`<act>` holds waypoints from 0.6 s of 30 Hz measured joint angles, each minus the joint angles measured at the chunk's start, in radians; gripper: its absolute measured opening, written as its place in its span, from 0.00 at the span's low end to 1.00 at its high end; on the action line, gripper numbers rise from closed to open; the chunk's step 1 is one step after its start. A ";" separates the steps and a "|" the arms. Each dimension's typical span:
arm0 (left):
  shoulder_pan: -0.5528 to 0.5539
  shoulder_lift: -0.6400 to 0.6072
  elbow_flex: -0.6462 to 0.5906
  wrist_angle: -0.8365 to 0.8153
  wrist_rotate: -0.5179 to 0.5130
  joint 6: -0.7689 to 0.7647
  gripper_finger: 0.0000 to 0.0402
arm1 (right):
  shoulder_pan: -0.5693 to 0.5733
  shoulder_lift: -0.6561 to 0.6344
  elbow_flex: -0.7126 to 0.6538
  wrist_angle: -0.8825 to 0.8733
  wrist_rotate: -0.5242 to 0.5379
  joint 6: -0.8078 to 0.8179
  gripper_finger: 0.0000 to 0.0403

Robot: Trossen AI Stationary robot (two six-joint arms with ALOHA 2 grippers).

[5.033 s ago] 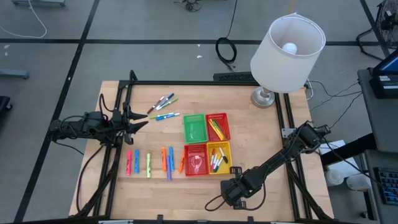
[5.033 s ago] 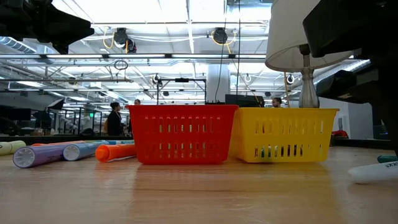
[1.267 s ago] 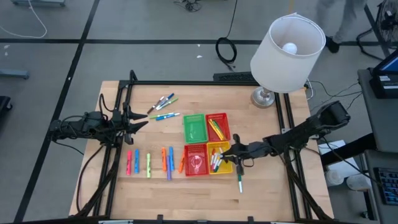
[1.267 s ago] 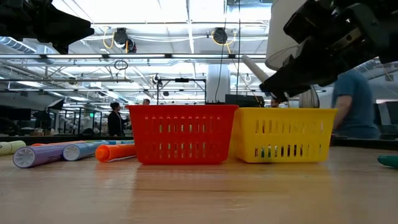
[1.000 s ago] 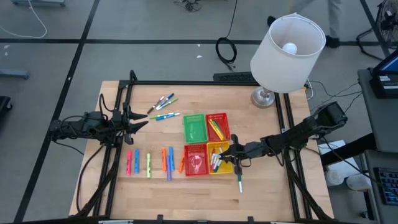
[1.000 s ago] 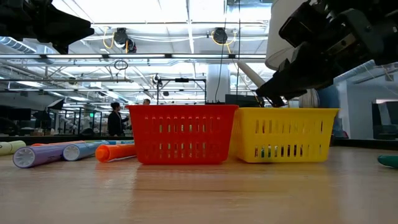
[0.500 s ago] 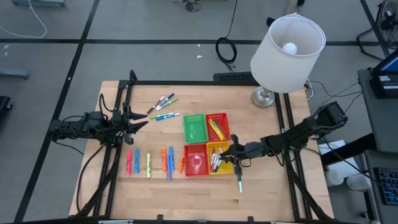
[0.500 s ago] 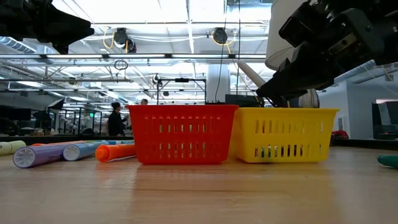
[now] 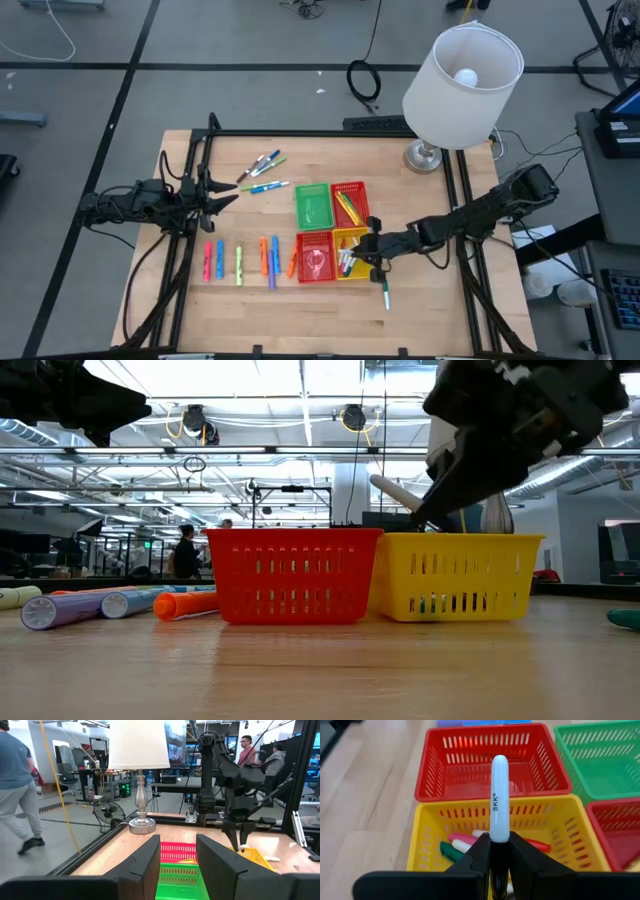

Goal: Pick & Place Markers
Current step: Put the small black highlighter pen into the yellow bin

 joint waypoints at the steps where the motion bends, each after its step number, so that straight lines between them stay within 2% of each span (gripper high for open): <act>1: 0.000 0.000 0.000 0.000 0.000 0.000 0.33 | 0.000 0.000 0.027 -0.048 -0.001 -0.007 0.09; 6: 0.000 0.000 0.000 0.000 0.000 0.000 0.33 | -0.013 0.000 0.130 -0.247 -0.001 -0.012 0.09; 10: 0.000 0.000 0.000 0.000 0.000 0.000 0.33 | -0.042 0.000 0.137 -0.265 -0.053 -0.012 0.09; 18: 0.000 0.000 0.000 0.000 0.000 0.000 0.33 | -0.045 0.000 0.137 -0.275 -0.053 -0.012 0.10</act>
